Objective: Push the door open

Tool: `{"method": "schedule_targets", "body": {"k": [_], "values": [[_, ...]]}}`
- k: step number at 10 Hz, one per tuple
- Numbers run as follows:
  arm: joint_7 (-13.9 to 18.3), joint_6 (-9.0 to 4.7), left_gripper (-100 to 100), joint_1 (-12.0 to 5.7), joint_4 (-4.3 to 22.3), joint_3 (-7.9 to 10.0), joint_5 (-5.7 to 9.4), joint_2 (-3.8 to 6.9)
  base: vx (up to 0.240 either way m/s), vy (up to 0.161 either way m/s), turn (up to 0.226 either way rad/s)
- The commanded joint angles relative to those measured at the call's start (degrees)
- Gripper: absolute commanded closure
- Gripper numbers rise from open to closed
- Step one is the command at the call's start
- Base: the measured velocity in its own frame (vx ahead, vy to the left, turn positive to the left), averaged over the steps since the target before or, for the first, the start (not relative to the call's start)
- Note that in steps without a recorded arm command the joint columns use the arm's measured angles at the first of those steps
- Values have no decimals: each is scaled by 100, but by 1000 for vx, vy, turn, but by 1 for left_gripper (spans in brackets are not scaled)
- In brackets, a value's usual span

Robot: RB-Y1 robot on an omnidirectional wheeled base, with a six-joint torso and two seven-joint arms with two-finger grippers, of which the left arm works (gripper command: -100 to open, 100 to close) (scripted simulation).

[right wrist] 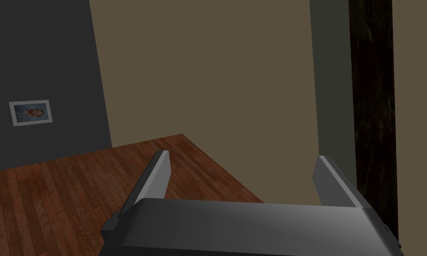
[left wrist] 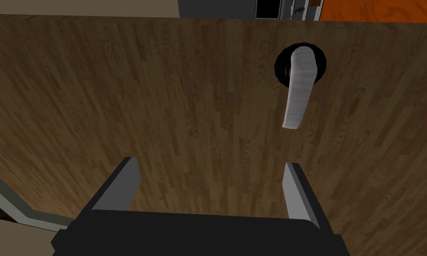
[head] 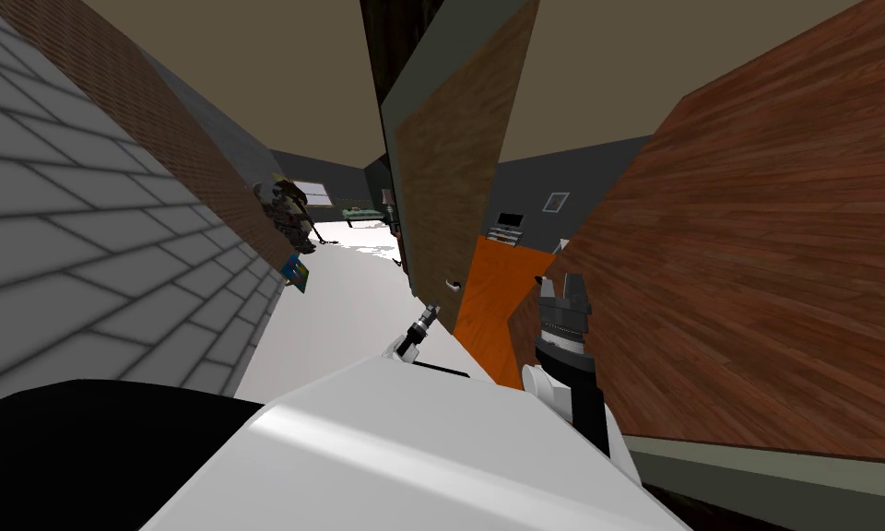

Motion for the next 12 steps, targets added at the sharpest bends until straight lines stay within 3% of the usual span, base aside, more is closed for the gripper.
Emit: {"method": "schedule_targets", "body": {"k": [1,12], "values": [[8,-52,-100,-63,197,-72,-21,-11,69,56,-21],[58,-385,-100,-612,1572,-469,-135,-149,86,57,-20]]}}
